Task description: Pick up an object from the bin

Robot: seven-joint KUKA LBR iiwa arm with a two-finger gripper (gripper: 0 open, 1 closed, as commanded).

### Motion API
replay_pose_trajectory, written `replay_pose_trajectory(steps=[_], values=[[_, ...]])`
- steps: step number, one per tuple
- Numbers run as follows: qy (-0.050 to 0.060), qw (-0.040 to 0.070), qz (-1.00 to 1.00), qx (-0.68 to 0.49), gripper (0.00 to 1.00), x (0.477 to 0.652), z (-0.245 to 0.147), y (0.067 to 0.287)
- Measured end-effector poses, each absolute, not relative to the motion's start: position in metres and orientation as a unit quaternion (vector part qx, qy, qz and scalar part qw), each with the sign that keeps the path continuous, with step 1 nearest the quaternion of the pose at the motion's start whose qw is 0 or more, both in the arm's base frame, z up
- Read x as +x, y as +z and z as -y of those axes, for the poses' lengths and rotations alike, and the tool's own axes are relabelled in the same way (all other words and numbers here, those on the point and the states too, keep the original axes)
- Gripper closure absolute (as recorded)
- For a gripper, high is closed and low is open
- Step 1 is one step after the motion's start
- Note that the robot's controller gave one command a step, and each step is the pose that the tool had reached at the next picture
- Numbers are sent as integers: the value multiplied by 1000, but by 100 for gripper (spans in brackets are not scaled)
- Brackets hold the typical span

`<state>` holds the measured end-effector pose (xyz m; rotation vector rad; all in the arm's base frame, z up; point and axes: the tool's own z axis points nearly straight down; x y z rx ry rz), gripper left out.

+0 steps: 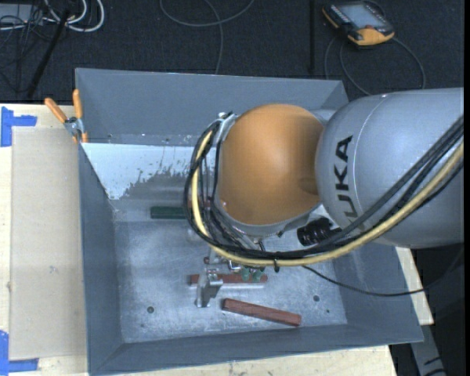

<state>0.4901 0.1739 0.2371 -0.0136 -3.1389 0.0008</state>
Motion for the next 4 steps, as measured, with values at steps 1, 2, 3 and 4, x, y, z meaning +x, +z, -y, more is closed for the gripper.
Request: replay_pose_trajectory(steps=[1,2,3,4], values=[[0,1,1000,-4,0,490,-174,237],[-1,-3,1000,13,0,499,-156,194],[0,1,999,-34,100,505,-122,100],[0,1,999,-35,0,505,-122,100]])
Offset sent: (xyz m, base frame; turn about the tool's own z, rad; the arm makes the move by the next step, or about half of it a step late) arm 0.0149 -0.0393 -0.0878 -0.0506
